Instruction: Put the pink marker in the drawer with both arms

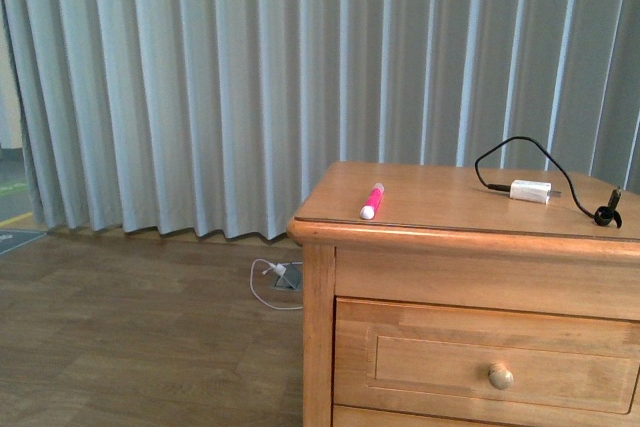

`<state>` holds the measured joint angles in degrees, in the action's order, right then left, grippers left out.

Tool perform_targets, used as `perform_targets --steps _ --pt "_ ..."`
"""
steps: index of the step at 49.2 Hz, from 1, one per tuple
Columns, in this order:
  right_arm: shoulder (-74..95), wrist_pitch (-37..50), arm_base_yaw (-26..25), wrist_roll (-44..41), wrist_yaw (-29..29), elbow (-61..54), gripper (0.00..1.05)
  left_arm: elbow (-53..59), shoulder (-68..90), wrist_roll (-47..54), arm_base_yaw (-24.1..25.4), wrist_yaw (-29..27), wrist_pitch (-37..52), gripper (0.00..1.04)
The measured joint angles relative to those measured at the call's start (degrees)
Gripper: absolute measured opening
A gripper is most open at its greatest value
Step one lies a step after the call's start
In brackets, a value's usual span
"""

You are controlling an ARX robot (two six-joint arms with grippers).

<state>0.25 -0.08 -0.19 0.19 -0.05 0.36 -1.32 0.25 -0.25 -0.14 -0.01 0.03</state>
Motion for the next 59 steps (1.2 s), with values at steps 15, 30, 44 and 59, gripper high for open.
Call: perform_targets --steps 15,30,44,59 --pt "0.0 0.0 0.0 0.0 0.0 0.0 0.96 0.0 0.0 0.0 0.0 0.0 0.0 0.99" --pt "0.0 0.0 0.0 0.0 0.0 0.0 0.96 0.0 0.0 0.0 0.0 0.0 0.0 0.99" --pt "0.0 0.0 0.0 0.0 0.0 0.0 0.96 0.0 0.0 0.0 0.0 0.0 0.0 0.99" --pt "1.0 -2.4 -0.4 0.1 -2.0 0.8 0.96 0.0 0.0 0.0 0.0 0.0 0.0 0.99"
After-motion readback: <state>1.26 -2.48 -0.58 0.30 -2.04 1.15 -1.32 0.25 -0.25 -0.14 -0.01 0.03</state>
